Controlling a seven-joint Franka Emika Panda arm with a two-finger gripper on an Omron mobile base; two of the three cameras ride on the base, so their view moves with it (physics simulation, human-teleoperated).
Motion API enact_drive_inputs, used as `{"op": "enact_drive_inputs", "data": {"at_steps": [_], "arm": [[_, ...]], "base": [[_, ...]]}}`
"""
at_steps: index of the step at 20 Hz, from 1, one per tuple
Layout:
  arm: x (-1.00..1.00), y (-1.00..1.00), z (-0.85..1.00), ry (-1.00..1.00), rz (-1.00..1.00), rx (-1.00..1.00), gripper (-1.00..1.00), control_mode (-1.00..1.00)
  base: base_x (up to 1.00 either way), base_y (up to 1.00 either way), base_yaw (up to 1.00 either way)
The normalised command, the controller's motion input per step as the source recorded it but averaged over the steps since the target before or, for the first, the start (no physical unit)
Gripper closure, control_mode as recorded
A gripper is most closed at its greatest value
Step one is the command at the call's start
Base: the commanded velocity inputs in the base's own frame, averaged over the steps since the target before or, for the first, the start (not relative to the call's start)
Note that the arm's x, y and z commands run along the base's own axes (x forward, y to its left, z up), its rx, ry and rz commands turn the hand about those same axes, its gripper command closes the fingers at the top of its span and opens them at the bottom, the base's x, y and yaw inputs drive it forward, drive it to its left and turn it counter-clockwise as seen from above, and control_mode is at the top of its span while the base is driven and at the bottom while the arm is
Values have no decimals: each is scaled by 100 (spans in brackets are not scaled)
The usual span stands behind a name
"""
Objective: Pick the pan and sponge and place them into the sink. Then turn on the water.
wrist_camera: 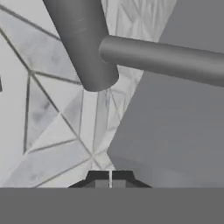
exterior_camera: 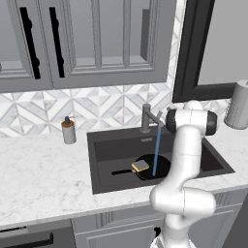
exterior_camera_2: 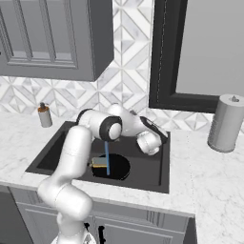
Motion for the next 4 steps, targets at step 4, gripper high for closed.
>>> {"op": "enact_drive_inputs", "data": {"at_steps": [4], "arm": [[-100, 67, 97, -59, -14, -35, 100, -100]], "base": [[0, 0, 0]]}}
